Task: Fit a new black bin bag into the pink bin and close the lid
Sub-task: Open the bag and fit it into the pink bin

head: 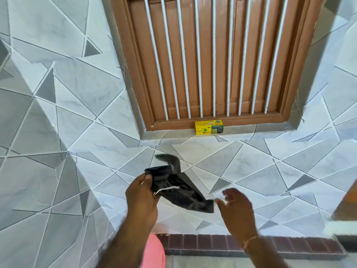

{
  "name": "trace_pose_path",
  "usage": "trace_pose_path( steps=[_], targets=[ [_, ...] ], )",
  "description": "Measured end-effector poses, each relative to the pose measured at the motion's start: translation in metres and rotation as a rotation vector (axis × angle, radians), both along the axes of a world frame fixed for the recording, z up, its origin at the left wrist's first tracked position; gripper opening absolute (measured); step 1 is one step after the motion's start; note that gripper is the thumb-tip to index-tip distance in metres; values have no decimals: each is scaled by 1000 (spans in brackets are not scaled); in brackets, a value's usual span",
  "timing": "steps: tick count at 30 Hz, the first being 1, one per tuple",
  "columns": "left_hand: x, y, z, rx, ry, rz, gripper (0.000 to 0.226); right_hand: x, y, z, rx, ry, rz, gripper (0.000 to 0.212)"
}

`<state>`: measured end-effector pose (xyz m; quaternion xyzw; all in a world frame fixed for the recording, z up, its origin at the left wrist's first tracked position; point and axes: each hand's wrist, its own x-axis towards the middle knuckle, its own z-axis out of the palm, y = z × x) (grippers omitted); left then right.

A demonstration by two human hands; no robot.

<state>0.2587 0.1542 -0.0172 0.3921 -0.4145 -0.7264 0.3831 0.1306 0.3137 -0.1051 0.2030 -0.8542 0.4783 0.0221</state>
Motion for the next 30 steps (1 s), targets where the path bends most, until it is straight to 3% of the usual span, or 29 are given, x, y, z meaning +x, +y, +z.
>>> trace_pose_path(
  steps=[1,3,5,7,9,12,14,16,19,21,23,25,28,30],
  targets=[
    [11,-6,1,-27,-1,3,17,17,-5,9,-86,128,7,14],
    [30,-14,2,-67,-13,-10,11,58,-18,45,-238,129,172,26],
    [45,-17,3,-87,-34,-25,8,96,-37,67,-186,66,407,44],
    [61,-22,3,-94,-25,-53,5,127,-60,68,-35,180,494,59],
    [76,-29,3,-87,-10,-73,6,147,-77,60,31,175,452,53],
    [92,-39,-2,-28,20,-61,8,162,-84,43,-74,-178,324,35],
    [99,-45,-4,19,34,-38,9,170,-81,31,-117,-308,256,15],
    [106,-46,-3,62,66,-35,5,178,-77,24,-94,-297,225,28],
    [111,-42,0,104,167,-125,23,182,-77,27,-161,-308,186,40],
    [113,-33,-1,-40,72,-190,28,178,-79,33,-259,-331,132,34],
    [114,-21,-7,-403,-191,-157,26,171,-80,39,-326,-350,115,28],
    [112,-8,-14,-585,-303,-149,21,166,-79,44,-353,-344,139,23],
    [105,4,-19,-508,-319,-244,5,159,-72,48,-347,-312,204,23],
    [102,4,-19,-358,-260,-272,12,155,-66,50,-369,-346,261,24]
  ],
)
